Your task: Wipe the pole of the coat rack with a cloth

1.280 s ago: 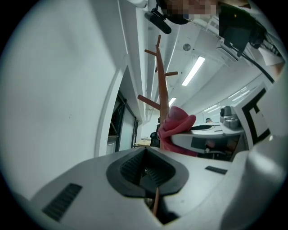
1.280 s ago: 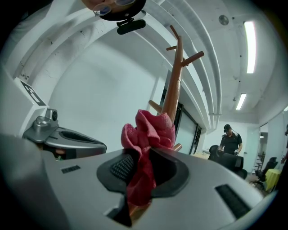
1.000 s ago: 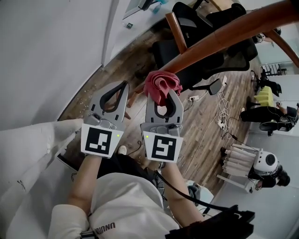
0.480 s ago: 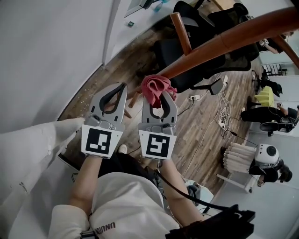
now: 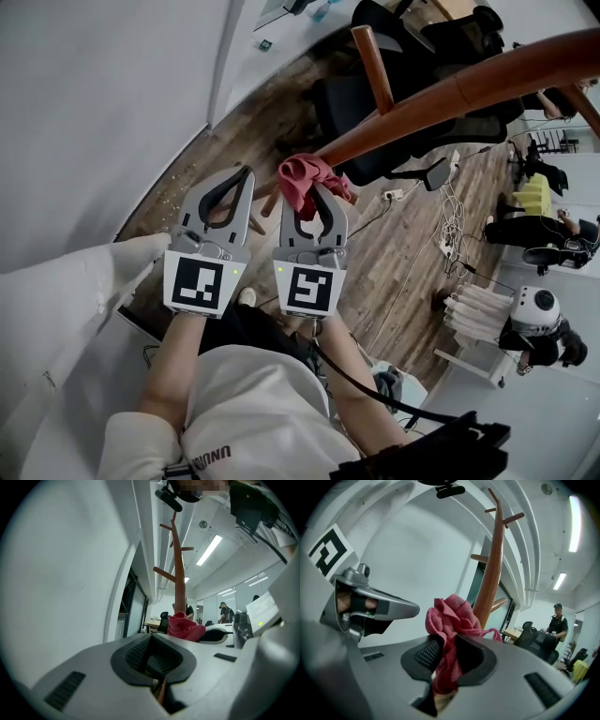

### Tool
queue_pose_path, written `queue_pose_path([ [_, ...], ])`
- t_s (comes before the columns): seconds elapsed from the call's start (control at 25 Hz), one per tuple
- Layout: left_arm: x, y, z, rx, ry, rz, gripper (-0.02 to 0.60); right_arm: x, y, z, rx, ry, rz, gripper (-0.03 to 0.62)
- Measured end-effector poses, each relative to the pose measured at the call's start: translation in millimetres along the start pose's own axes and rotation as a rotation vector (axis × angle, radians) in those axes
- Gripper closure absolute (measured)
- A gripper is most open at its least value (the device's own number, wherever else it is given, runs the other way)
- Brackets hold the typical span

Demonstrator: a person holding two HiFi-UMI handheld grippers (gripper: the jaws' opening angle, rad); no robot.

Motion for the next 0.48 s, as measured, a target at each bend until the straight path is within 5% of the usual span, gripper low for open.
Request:
queue_pose_path([
  [0.48,9.5,-1.5,-4.5,-0.018,-0.006,-0.027,0.569,26.3,7.1,-9.3,-0.046,-0.016,-0.139,0.503],
])
Point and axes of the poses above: the fingertips, and each gripper's own axes: y forward along the fingers, z to its right, x out of its underside, the point moved 8 cm from there along -y, backward along the fingers, and after that the axes turned 8 degrees about -x, right-handed, at the moved point
